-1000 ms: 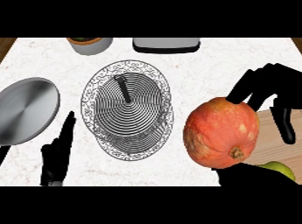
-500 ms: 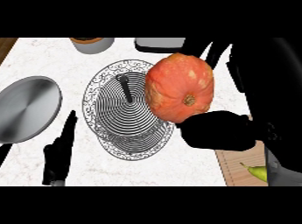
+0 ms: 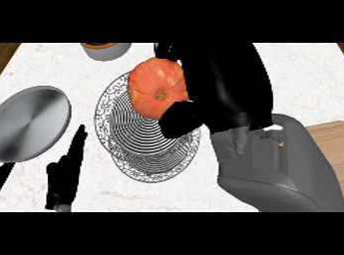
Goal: Pick the squash from the cutting board and place it in the tiered basket
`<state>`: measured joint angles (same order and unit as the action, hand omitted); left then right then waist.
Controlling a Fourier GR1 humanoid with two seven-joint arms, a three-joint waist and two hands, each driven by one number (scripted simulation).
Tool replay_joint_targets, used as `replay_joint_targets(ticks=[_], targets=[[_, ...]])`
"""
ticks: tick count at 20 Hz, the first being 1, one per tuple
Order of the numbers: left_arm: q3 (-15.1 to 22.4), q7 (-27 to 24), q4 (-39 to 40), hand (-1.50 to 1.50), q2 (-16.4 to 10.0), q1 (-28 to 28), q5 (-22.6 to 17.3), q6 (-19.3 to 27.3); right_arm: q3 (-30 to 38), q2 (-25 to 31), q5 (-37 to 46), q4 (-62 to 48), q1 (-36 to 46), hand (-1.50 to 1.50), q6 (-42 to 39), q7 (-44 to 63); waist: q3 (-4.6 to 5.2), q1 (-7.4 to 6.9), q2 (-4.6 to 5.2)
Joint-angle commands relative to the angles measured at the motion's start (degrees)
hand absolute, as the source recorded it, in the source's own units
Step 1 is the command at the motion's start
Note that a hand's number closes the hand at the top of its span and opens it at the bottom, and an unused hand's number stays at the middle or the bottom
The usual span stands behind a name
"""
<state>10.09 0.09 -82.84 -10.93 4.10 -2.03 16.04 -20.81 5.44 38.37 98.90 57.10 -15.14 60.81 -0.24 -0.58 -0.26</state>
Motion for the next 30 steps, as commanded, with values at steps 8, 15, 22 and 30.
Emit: replay_joint_targets(ticks=[8, 15, 22, 30], targets=[[-0.8, 2.4, 2.3, 0.0, 0.4, -0.3, 0.3, -0.8, 0.6, -5.4, 0.4, -12.6, -2.8, 1.5, 12.9, 0.5, 0.27, -0.45, 0.41], [-0.5, 1.5, 3.2, 0.0, 1.6, -0.6, 0.6, -0.7, 2.9, -5.4, -10.7, -13.6, -6.0, -1.5, 27.9, -4.2, 0.25, -0.71, 0.49], [-0.1, 3.8, -1.0, 0.0, 1.2, 1.0, 0.8, -0.9, 6.4, -5.4, -13.1, -11.9, -6.9, -1.5, 39.9, -12.0, 0.21, -0.33, 0.3], [-3.1, 1.9, -1.1, 0.0, -0.7, 3.8, -0.8, -2.1, 15.2, 2.8, -2.7, 3.2, -14.0, -1.5, 40.9, -2.4, 0.22, 2.14, -0.42]])
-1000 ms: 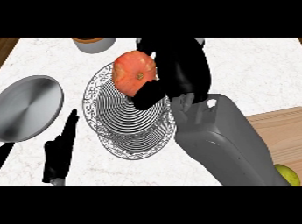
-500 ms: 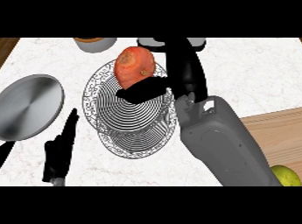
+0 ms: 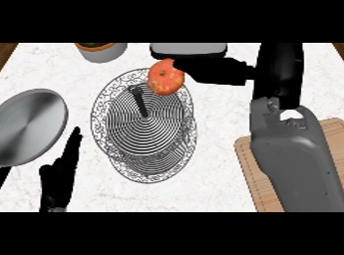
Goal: Pick the squash from the cutting board and place it in the tiered basket
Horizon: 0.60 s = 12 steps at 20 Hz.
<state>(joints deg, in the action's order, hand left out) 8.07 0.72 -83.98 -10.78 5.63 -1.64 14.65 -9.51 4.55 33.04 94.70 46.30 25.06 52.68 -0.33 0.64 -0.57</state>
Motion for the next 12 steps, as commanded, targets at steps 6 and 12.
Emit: replay_joint_targets(ticks=[6, 12], targets=[[0.5, 1.1, 2.9, 0.0, 2.1, 1.1, 1.0, 1.5, 17.5, 14.1, -10.3, 20.8, -13.2, -1.5, -8.4, 6.5, 0.24, 1.72, 0.17], [1.3, 2.3, 0.7, 0.0, 3.5, 1.4, 2.1, 3.5, 34.5, 21.9, -30.7, 28.8, -27.2, -1.5, -17.3, 2.3, 0.05, 2.73, 0.13]])
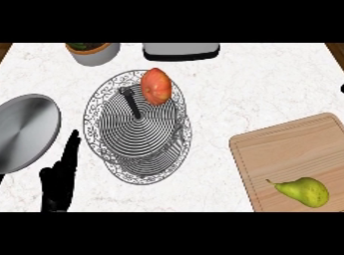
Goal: Pick the squash from the cutting board and place it in the tiered basket
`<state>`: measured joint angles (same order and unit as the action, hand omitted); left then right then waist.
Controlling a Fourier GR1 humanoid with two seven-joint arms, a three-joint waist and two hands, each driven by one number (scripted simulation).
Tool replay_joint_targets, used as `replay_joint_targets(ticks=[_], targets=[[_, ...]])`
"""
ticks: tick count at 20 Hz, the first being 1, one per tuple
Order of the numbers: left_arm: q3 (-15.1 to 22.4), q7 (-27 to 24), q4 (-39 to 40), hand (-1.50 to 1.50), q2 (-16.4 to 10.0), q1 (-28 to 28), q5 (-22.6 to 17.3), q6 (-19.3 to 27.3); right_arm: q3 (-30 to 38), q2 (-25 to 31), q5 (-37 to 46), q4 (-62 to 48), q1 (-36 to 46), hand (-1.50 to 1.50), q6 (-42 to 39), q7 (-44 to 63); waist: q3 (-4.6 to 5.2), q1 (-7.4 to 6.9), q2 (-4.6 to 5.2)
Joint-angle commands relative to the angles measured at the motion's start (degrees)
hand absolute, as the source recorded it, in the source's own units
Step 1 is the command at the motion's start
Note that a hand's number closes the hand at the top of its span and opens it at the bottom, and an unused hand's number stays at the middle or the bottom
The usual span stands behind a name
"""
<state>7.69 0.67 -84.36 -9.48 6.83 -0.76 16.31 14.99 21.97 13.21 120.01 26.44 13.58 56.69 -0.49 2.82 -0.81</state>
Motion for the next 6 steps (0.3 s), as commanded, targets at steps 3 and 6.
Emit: replay_joint_targets(ticks=[3, 6], targets=[[-1.0, 0.8, 1.4, 0.0, -0.5, 1.6, -1.3, -1.3, 19.1, 8.2, -22.0, 4.6, -11.7, -1.5, -12.5, -4.1, 0.27, 0.41, 0.21], [-0.9, 3.4, 2.1, 0.0, -0.2, -1.2, -0.5, -0.6, 27.7, 8.3, -31.7, 0.9, -16.4, -1.5, -18.1, -10.0, 0.26, 0.3, 0.36]])
